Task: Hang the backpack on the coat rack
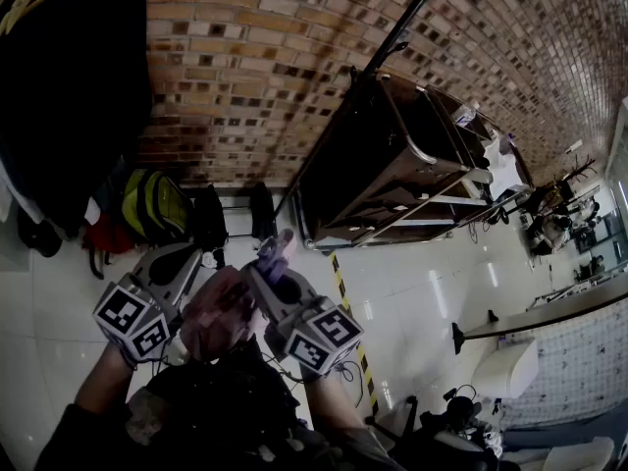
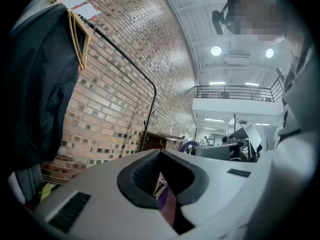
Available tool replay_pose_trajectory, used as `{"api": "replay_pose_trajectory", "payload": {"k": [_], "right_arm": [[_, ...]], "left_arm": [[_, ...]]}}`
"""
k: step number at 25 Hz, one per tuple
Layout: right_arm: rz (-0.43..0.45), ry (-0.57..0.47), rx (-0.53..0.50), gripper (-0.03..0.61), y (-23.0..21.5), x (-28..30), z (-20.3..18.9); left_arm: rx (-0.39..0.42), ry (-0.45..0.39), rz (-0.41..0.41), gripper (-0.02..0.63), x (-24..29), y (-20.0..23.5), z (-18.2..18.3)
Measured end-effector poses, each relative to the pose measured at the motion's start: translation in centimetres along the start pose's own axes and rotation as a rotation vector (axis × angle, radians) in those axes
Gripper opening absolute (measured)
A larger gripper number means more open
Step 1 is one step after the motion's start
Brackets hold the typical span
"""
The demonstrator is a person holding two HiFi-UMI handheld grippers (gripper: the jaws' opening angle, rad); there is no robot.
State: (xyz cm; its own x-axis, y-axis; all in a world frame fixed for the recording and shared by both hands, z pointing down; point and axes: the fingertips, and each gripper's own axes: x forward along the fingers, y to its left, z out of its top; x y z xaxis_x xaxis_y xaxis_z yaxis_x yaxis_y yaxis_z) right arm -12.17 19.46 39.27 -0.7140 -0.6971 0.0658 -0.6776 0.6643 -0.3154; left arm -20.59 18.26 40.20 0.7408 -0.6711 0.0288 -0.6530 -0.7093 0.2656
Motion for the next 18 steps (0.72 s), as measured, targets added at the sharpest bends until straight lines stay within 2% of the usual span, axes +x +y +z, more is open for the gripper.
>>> {"api": "replay_pose_trajectory", "payload": {"k": [8, 18], "right_arm": [[0.059, 0.029, 0.015, 0.06, -8.8, 3.9, 1.7], [0.21, 0.077, -0.062, 0.06, -19.9, 8.9, 8.1]], "left_arm": [[-0.015, -0.013, 0.053, 0.026, 8.9, 4.1, 0.5], [-0.009, -0.049, 0.139, 0.026, 21.8, 7.6, 2.9]]}}
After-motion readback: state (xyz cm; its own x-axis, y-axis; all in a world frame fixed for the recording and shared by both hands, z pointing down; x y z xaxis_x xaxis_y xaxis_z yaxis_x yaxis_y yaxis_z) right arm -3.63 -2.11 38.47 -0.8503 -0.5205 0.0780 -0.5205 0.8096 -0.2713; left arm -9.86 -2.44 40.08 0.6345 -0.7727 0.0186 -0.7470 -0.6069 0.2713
